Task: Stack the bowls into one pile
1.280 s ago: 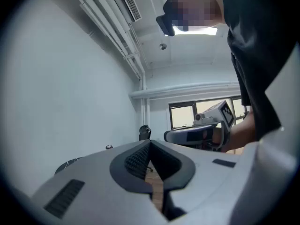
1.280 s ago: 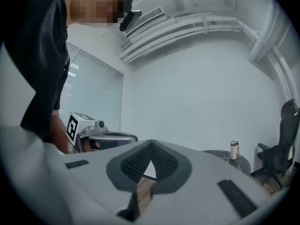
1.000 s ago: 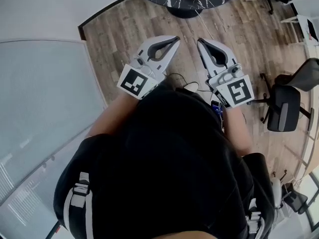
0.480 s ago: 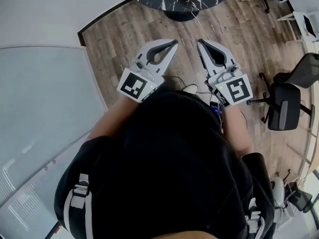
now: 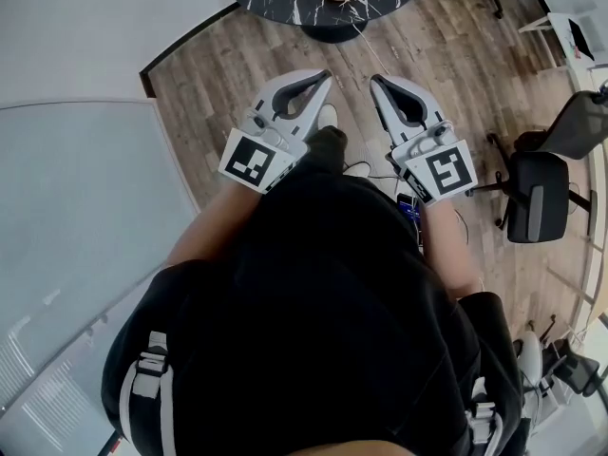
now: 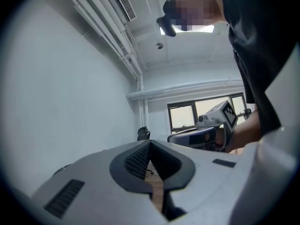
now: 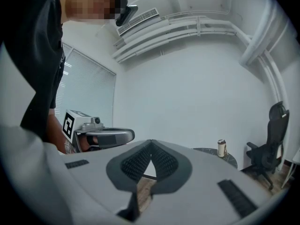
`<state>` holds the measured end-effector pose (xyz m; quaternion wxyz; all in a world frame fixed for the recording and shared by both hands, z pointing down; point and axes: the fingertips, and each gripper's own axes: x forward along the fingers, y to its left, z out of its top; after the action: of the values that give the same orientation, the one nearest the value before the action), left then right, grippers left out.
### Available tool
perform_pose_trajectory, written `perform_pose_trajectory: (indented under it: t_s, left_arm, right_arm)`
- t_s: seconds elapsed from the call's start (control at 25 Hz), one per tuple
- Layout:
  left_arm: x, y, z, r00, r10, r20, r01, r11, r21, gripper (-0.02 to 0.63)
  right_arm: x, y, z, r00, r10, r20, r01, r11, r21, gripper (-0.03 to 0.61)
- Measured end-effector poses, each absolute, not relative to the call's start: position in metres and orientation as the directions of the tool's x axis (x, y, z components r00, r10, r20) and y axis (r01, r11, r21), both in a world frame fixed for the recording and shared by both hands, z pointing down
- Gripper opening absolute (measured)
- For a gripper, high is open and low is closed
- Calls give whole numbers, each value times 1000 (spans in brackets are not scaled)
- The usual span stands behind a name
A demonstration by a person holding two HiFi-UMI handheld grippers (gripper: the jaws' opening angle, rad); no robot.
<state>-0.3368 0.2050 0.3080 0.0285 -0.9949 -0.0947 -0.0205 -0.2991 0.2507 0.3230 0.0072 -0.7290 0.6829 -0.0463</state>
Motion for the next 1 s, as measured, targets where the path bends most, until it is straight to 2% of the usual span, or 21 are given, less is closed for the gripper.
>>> perform_pose_trajectory:
  t_s: [0.52, 1.0]
  left_arm:
    - [-234, 179, 316, 978, 210, 18, 210, -977, -30, 3]
    - [-116, 94, 333, 985, 168, 38, 167, -986, 30, 3]
  right_arm:
    - [-214, 221, 331, 35, -993, 115, -999, -40, -36, 2]
    - [-101, 129, 345, -68, -977, 200, -998, 64, -26, 3]
